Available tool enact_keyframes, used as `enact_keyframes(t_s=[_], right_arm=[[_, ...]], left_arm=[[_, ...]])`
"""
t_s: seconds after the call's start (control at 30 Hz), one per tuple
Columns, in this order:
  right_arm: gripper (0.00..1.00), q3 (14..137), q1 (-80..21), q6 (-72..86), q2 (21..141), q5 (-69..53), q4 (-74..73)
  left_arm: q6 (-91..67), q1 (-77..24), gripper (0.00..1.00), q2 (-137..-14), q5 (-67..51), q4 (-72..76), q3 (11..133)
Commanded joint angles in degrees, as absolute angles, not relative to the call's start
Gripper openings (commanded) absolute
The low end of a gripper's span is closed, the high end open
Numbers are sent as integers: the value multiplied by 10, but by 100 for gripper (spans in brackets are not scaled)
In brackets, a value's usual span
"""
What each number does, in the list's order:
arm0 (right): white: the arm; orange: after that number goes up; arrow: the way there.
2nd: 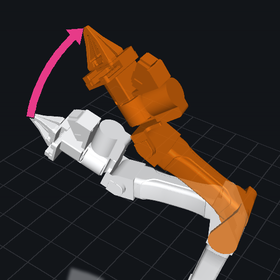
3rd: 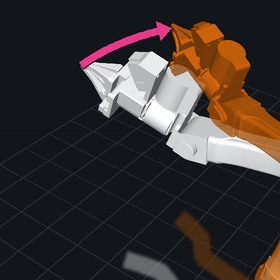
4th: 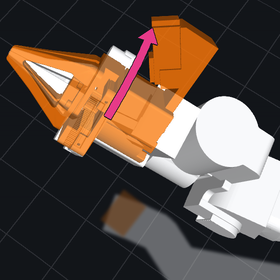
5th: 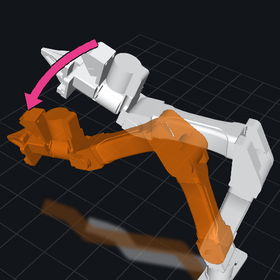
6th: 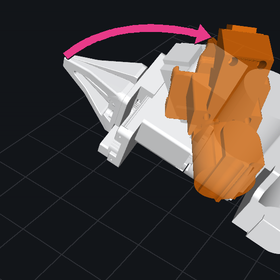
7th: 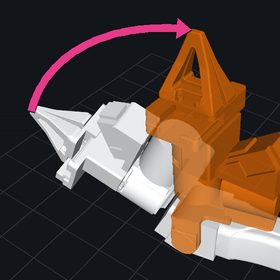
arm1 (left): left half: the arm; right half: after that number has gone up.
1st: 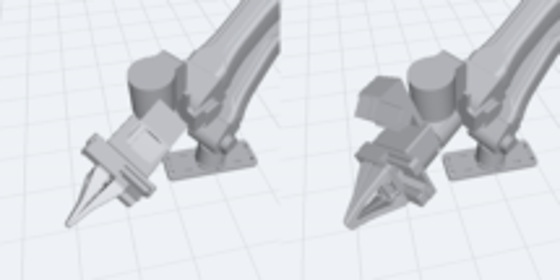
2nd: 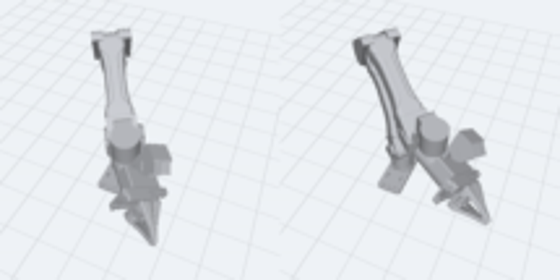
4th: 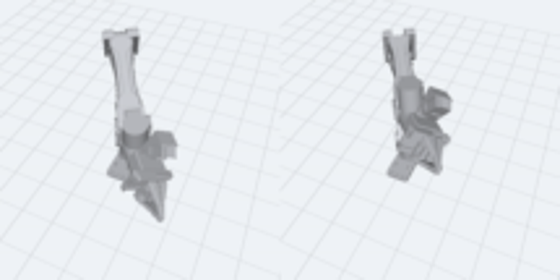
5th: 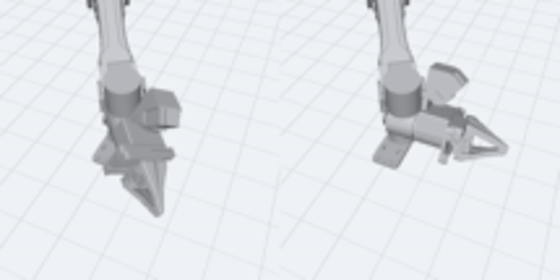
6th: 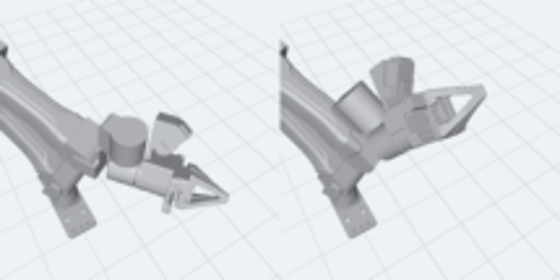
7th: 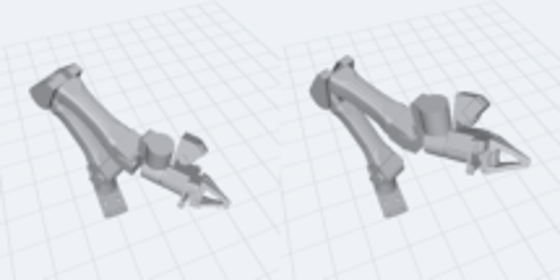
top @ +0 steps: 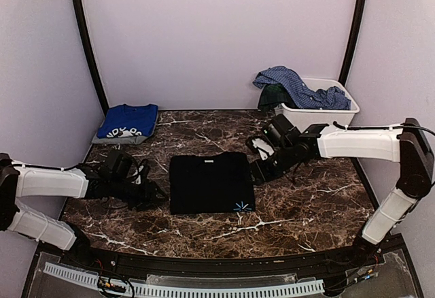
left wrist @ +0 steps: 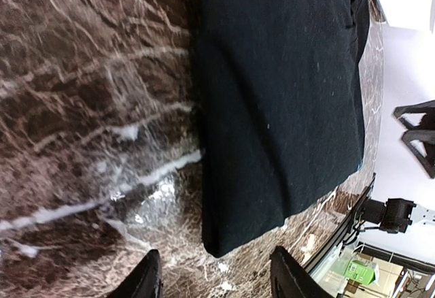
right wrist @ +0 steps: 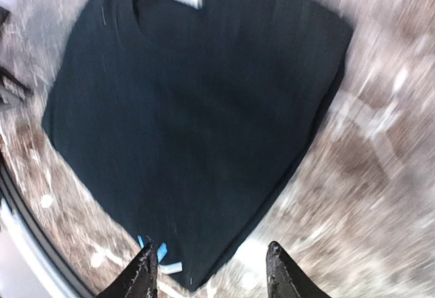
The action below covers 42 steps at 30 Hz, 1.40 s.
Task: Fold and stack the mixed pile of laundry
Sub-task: Move the square-folded T-shirt to the center of the board, then smooth out the square-folded T-shirt at the center of the board.
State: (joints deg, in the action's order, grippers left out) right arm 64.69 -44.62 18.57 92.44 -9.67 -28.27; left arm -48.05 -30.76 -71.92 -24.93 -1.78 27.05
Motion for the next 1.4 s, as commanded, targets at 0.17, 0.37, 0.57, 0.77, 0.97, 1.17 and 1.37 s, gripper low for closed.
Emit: enact_keyframes(t_s=[0.17, 0.37, 0.57, 0.77, 0.97, 1.17, 1.37], right_arm=[[52, 535, -456, 270, 933, -204, -216], [48, 514, -457, 282, 955, -223, -177], [0, 498, -452, 276, 983, -182, -177], [0, 464, -439, 282, 989, -165, -160], [0, 465, -439, 275, 999, -138, -166], [0, 489, -441, 232, 961, -130, -201], [33, 558, -498, 170, 877, -73, -278]], left_arm=[[-506, -365, 56, -776, -261, 67, 251], [-520, -381, 41, -832, -267, 117, 256], [-504, -382, 7, -829, -260, 49, 273], [-478, -381, 0, -740, -189, -136, 309], [-456, -382, 0, -774, -192, -169, 313], [-451, -381, 40, -781, -214, -137, 305], [-469, -303, 66, -640, -224, -159, 286]])
